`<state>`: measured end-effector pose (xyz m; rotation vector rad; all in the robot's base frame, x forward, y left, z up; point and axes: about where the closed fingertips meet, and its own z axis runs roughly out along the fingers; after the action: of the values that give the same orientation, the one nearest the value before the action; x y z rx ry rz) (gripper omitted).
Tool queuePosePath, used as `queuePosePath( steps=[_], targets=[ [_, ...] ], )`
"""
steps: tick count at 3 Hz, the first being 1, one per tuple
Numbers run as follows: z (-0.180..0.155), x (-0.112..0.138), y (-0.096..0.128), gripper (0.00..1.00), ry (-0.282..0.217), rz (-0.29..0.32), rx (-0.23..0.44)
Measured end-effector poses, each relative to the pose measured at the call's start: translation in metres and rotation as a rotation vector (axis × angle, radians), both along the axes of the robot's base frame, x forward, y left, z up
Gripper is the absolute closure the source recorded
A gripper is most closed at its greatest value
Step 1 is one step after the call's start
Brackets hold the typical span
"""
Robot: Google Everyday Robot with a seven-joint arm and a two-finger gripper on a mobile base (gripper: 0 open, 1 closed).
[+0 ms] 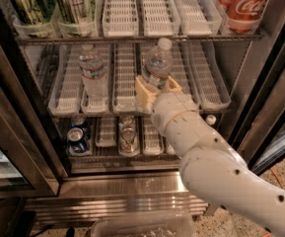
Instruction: Pick water bottle from middle shelf of fridge
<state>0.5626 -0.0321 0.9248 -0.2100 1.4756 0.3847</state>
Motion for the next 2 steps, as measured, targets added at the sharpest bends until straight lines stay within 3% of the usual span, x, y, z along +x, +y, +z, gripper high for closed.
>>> queuePosePath(
  steps=[1,2],
  targets=[
    [-0.0109,-0.0092,-0.0153,1.00,0.043,0.017,-0.015],
    [-0.0109,-0.0092,-0.0153,1.00,0.043,0.018,-0.015]
  ],
)
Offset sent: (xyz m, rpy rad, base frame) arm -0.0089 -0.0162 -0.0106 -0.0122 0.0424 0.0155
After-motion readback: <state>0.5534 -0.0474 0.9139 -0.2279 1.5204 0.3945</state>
